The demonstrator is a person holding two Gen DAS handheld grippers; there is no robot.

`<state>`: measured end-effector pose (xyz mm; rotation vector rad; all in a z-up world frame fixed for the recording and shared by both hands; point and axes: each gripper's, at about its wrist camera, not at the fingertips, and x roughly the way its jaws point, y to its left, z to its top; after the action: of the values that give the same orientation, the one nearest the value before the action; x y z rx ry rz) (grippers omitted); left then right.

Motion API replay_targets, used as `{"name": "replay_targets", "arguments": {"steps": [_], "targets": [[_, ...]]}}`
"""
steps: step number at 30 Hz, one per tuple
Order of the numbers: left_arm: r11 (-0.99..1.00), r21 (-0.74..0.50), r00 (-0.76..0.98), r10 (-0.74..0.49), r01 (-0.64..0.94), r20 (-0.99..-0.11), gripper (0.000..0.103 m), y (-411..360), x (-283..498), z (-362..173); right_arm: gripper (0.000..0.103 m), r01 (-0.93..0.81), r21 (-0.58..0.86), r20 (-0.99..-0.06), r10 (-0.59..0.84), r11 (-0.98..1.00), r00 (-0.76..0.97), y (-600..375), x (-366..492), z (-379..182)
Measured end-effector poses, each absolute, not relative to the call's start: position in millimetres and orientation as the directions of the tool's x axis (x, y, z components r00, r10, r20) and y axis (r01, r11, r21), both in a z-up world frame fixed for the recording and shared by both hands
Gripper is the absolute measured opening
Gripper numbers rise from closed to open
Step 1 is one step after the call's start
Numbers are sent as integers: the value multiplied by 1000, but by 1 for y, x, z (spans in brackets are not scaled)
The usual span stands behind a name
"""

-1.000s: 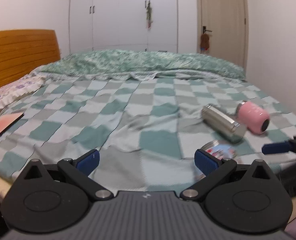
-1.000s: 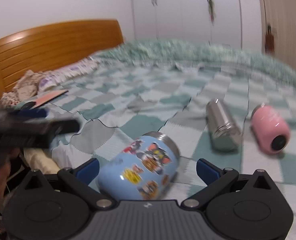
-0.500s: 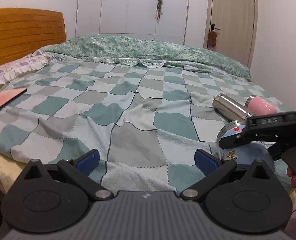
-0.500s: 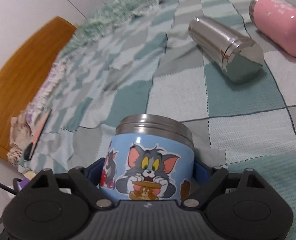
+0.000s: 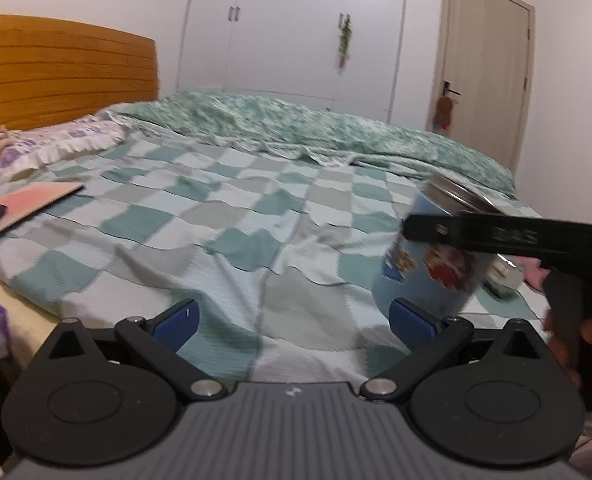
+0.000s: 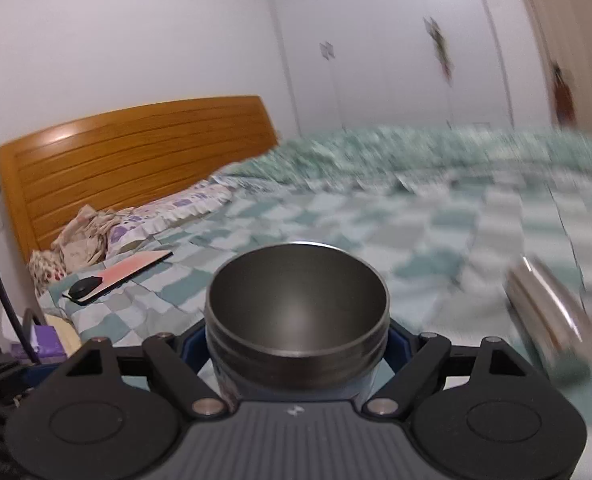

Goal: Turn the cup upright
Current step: 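Rotate the blue tumbler rim-up with the right gripper and lower it onto the blanket, then open the right gripper and pull it back from the tumbler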

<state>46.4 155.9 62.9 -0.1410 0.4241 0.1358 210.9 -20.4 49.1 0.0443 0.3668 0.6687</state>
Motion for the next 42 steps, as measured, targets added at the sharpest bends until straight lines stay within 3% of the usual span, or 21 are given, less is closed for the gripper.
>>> {"name": "replay_targets", "arguments": {"steps": [3,7,9,15,17,18,28,36,42], "targets": [[975,-99,905,144,-198,-400,103,164,39,65,83,-607,55,-301,593,793,747,11,210,47],[966,-101,898,180,-238,-401,103,175,32,61,83,-610,24,-392,569,792,723,39,218,11],[963,-101,893,188,-249,-408,103,179,30,58,83,-611,-4,-333,575,792,747,39,211,3],[962,-105,901,194,-252,-388,103,177,22,60,84,-622,-17,-354,577,783,736,39,211,8],[963,-99,908,200,-252,-368,103,173,18,63,91,-614,-12,-337,575,789,745,33,205,10],[964,-94,914,201,-248,-351,103,169,15,65,103,-607,-9,-307,576,795,758,26,199,14],[983,-59,972,159,-172,-176,103,111,-7,85,103,-566,-48,-134,557,823,820,-86,134,53],[998,-54,980,22,-33,-200,103,49,-2,65,103,-407,-80,-130,395,910,909,-207,72,30],[999,-41,978,27,-36,-205,103,14,7,22,103,-248,-67,-156,235,967,959,-266,44,-16]]}}
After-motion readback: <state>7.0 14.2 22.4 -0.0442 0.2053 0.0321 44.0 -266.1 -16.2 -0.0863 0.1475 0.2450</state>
